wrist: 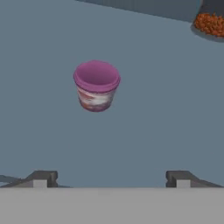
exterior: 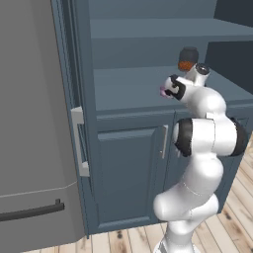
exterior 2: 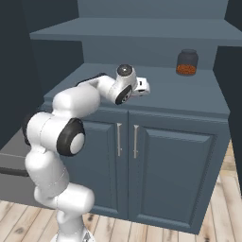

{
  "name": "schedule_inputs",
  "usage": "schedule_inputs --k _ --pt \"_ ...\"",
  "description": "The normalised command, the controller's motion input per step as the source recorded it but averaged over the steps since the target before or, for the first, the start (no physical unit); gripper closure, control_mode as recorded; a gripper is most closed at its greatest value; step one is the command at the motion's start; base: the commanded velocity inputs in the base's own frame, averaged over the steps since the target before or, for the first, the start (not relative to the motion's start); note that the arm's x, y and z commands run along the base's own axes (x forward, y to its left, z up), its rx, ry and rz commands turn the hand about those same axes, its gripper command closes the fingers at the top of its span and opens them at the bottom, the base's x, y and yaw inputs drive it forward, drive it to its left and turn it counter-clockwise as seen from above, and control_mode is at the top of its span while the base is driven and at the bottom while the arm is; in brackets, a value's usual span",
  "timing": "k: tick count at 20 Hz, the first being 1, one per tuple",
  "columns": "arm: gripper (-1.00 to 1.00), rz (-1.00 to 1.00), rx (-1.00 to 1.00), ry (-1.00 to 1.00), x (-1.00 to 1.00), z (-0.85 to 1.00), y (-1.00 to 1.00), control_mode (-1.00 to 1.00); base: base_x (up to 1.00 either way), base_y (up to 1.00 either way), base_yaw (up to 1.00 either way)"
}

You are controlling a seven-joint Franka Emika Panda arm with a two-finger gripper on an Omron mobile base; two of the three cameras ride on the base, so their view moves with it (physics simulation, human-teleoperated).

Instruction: Pick the bar and jam from the counter and place them in the cabinets closest to them.

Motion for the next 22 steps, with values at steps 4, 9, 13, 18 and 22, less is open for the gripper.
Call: schedule_inputs --k 4,9,13,18,22 --pt "-1.0 0.01 0.01 -0.3 -0.93 0.22 -0.23 -1.0 0.0 0.0 0.0" --pt "-1.0 0.0 0.04 -0.4 -0.8 0.34 -0.17 -1.0 0.0 0.0 0.0" --pt "-1.0 0.0 0.08 -0.42 -0.75 0.44 -0.13 -1.0 0.0 0.0 0.0" --pt "-1.0 0.0 0.08 -0.44 -0.7 0.39 -0.13 -1.0 0.0 0.0 0.0" --pt "-1.0 0.0 0.08 -0.44 -0.71 0.38 -0.16 -1.0 0.0 0.0 0.0"
